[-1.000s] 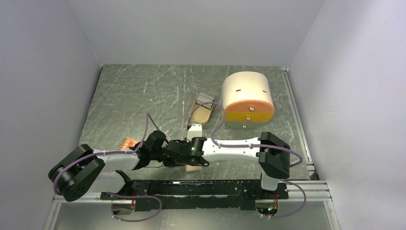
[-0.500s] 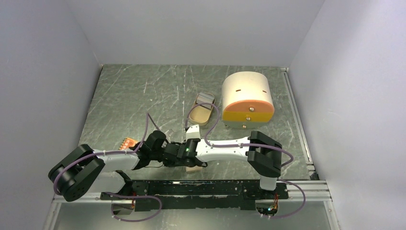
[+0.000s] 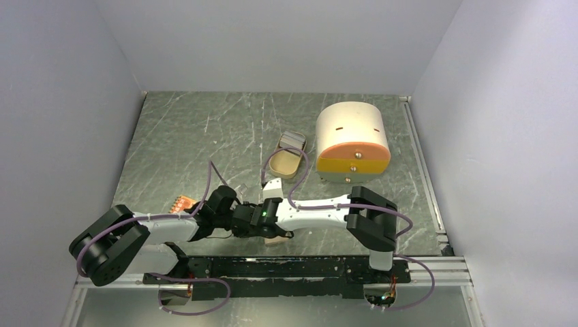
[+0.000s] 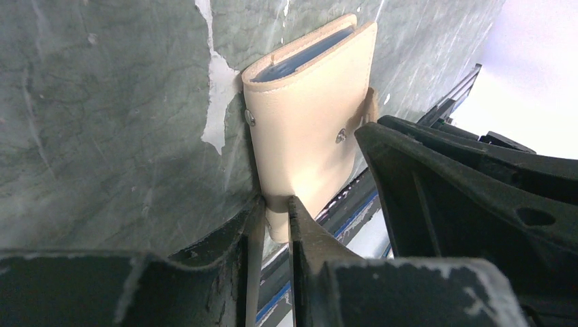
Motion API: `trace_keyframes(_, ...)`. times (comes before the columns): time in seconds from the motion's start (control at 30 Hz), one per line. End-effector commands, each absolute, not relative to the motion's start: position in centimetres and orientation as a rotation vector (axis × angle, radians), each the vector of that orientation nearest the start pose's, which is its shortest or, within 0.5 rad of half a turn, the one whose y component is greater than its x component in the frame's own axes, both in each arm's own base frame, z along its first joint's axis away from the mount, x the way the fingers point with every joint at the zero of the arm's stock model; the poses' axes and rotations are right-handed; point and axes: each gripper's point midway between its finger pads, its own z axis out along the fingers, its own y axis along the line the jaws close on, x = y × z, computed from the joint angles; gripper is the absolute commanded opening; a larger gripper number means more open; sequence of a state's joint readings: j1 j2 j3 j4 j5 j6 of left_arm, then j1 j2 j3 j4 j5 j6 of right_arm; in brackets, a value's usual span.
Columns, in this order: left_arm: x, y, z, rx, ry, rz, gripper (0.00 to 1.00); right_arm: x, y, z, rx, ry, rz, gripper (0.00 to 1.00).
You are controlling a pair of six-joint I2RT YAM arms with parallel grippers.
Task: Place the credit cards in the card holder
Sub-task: Close the card holder at the center of the board.
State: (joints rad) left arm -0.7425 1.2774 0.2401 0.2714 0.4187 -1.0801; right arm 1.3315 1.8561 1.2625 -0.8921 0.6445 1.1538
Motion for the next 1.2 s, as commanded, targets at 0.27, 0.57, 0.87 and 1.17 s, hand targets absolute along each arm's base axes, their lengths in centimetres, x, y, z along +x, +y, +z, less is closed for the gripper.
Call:
trace_keyframes(0.27, 12.8, -26.0, 2.6, -0.182, 2.664, -1.26, 0.24, 15.7, 30.5, 4.8, -0.175, 2.461, -0.146, 0.0)
trace_keyframes(0.57, 12.8, -26.0, 2.4, -0.186, 2.667, -1.257, 0.24, 15.6, 31.2, 4.9, -0.23, 2.5, 0.077, 0.0)
trace_keyframes(0.87, 14.0, -26.4, 3.1, -0.151, 2.644, -1.221, 0.28, 16.0, 31.3, 4.4, -0.329, 2.576, 0.361, 0.0)
trace_keyframes(1.17, 14.0, -27.0, 2.9, -0.153, 2.659, -1.249, 0.3, 16.0, 30.7, 5.2, -0.335, 2.575, 0.501, 0.0)
